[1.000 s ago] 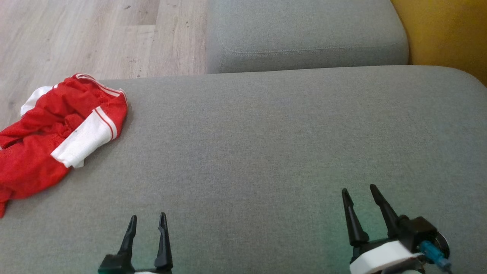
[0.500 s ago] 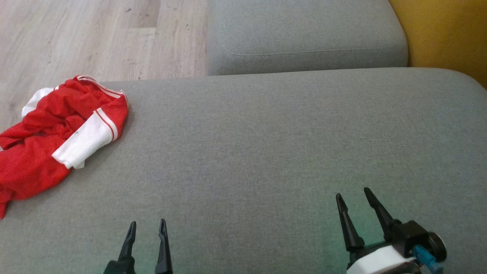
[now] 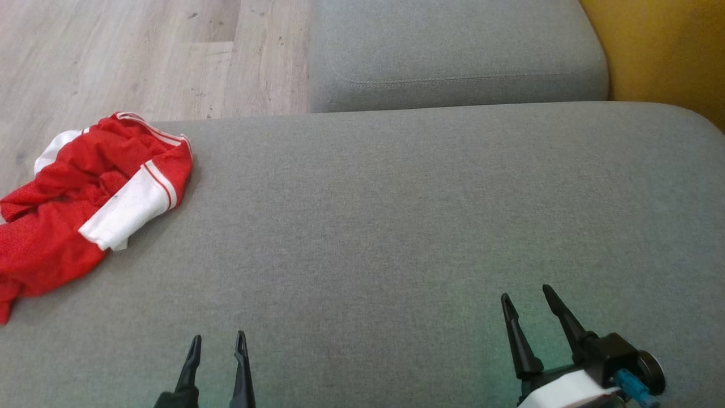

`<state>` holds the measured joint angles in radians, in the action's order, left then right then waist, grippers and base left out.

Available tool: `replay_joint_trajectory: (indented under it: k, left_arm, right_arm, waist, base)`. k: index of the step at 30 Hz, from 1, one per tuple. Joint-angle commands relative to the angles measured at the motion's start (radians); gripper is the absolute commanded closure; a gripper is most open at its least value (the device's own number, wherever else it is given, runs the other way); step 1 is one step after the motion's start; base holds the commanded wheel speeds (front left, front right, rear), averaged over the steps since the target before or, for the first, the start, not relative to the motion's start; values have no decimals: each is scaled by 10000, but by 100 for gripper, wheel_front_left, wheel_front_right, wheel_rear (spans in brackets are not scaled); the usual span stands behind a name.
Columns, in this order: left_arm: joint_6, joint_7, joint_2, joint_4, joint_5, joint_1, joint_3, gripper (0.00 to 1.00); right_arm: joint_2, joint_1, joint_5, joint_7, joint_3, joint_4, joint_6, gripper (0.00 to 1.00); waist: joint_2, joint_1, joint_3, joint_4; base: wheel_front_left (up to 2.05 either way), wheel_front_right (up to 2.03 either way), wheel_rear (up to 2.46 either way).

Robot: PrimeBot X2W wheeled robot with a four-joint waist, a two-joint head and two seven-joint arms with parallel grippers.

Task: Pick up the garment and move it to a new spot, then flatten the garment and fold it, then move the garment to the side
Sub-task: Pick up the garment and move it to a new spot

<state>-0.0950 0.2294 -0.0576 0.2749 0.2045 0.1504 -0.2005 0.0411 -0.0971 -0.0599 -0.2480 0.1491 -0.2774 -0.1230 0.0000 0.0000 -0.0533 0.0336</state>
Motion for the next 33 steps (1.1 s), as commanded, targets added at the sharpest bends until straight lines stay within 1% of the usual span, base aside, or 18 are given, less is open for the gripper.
replay_joint_trajectory:
  k: [1, 5, 9, 12, 20, 24, 29, 33]
  left_arm:
    - [-85, 23, -84, -377, 52, -303, 189, 0]
    - [-106, -29, -95, -436, 44, -321, 135, 0]
    - [-140, -110, -149, -571, 9, -366, 75, 0]
    - [-180, -185, -247, -705, -19, -393, 80, 0]
    - [-326, -360, -543, -1114, 12, -357, 256, 0]
    - [-438, -392, -658, -1301, 90, -210, 411, 0]
    - [-687, -230, -663, -1610, 291, 79, 740, 0]
    - [-810, -142, -632, -1764, 356, 213, 821, 0]
  right_arm:
    - [91, 255, 32, -138, 167, 310, -77, 0]
    - [91, 212, 29, -138, 68, 350, -77, 0]
    - [91, 153, 52, -138, -91, 437, -77, 0]
    - [91, 114, 32, -138, -135, 513, -77, 0]
    - [91, 186, -144, -138, 107, 606, -77, 0]
    - [91, 297, -205, -138, 348, 596, -77, 0]
    - [91, 709, -119, -138, 823, 477, -77, 0]
    - [91, 896, -99, -138, 970, 360, -77, 0]
  waist:
    - [0, 0, 6, 31]
    - [0, 0, 11, 225]
    - [0, 0, 25, 840]
    - [0, 0, 48, 1555]
    - [0, 0, 73, 3796]
    - [0, 0, 84, 4587]
    - [0, 0, 290, 4747]
    - [0, 0, 335, 4776]
  base:
    - [0, 0, 0]
    - [0, 0, 0]
    - [0, 0, 0]
    - [0, 0, 0]
    - [0, 0, 0]
    - [0, 0, 0]
    - [0, 0, 0]
    - [0, 0, 0]
